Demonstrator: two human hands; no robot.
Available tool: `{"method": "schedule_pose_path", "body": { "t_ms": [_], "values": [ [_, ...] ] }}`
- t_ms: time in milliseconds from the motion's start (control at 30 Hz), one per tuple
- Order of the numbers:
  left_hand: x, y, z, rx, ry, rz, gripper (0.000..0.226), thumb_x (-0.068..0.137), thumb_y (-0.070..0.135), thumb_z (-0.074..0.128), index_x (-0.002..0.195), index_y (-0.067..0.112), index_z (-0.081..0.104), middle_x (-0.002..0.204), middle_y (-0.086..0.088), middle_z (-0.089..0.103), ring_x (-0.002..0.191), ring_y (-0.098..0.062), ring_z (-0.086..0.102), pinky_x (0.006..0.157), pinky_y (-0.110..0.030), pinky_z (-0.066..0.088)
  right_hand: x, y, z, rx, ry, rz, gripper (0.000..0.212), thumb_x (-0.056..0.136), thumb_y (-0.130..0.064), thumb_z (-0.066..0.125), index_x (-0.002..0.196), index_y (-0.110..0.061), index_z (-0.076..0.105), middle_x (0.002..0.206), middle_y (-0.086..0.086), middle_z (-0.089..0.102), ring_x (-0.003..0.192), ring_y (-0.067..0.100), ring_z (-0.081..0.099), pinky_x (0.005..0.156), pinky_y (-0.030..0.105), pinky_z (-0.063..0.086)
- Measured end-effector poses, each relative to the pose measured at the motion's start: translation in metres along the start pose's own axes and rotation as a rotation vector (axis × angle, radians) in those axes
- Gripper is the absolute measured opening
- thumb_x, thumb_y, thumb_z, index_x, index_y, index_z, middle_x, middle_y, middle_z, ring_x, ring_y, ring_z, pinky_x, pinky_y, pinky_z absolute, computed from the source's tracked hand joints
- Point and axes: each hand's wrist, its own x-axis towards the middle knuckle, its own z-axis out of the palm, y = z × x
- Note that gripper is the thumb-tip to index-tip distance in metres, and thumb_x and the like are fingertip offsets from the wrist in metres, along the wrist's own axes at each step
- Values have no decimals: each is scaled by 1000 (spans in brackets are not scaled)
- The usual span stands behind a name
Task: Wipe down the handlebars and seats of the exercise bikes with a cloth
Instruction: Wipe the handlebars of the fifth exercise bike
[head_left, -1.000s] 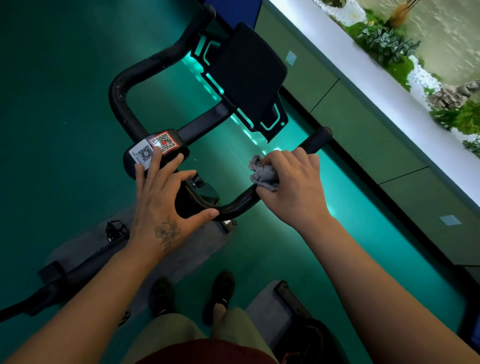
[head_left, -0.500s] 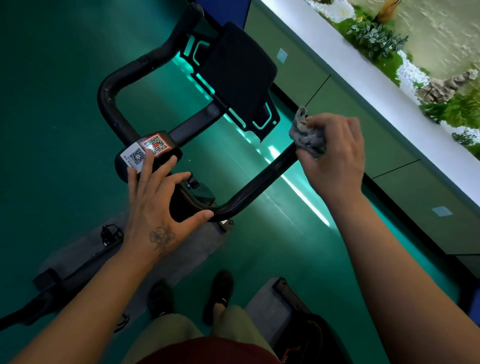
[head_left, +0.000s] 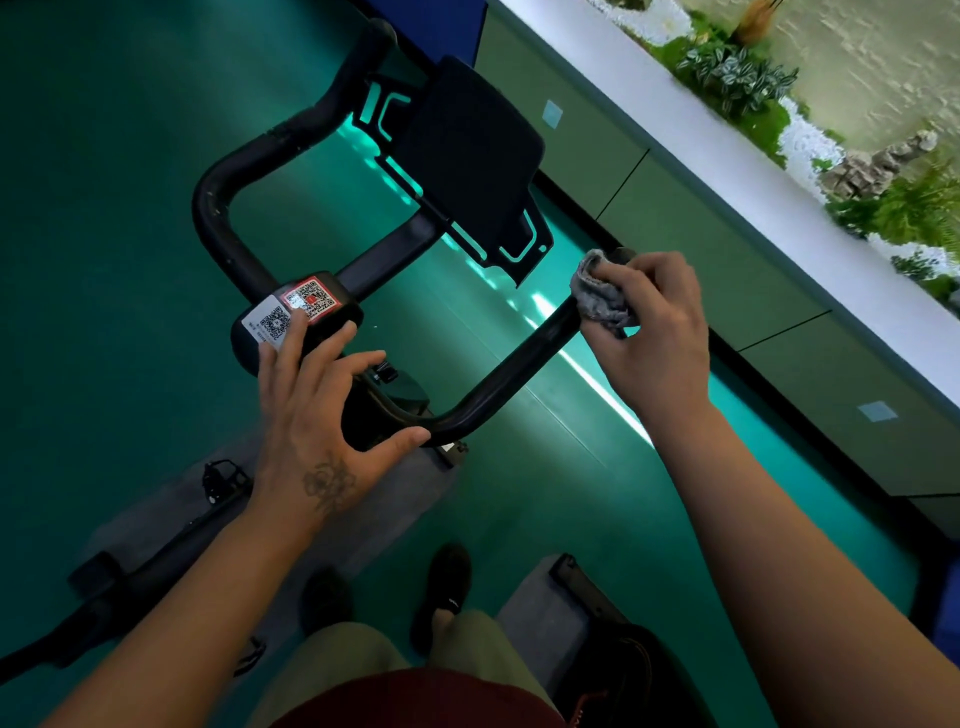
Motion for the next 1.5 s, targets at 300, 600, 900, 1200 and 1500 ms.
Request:
{"method": "schedule_pose_path", "body": {
  "t_ms": [300, 600, 900, 1200, 1500],
  "values": [
    [-1, -6, -5, -38, -25, -9, 81, 78, 74, 70, 137, 20, 62, 161, 1, 47, 165, -21, 4, 131, -60, 0, -31, -34, 19, 85, -122, 90, 37, 80, -22, 82, 117, -19, 78, 105, 0, 60, 90, 23, 61, 79, 32, 49],
    [-2, -11, -7, -59, -35, 29, 80, 78, 72, 73, 136, 18, 63, 160, 0, 48, 165, -22, 4, 132, -55, -4, -47, -58, 23, 132, -154, 181, 37, 81, -23, 83, 117, -23, 78, 105, -4, 59, 87, 16, 59, 75, 22, 41],
    [-3, -18, -7, -56, -36, 68, 81, 77, 69, 75, 137, 16, 63, 160, -1, 48, 165, -25, 6, 131, -58, 0, -74, -100, 26, 184, -198, 113, 38, 78, -23, 83, 116, -20, 79, 99, 0, 59, 81, 22, 60, 69, 35, 51],
    [-2, -26, -21, -139, -26, 84, 79, 77, 55, 86, 139, 12, 62, 163, -3, 45, 163, -22, 18, 131, -54, 15, -102, -143, 41, 150, -256, -51, 43, 76, -24, 88, 116, -13, 76, 100, 6, 61, 84, 29, 59, 74, 33, 46],
    [-3, -46, -34, -186, 41, -9, 94, 75, 64, 82, 147, 10, 55, 167, -6, 38, 161, -27, 20, 126, -61, 27, -34, -175, 44, 333, -424, -113, 41, 78, -25, 70, 118, -17, 71, 111, 0, 55, 97, 19, 57, 79, 29, 47]
  ]
}}
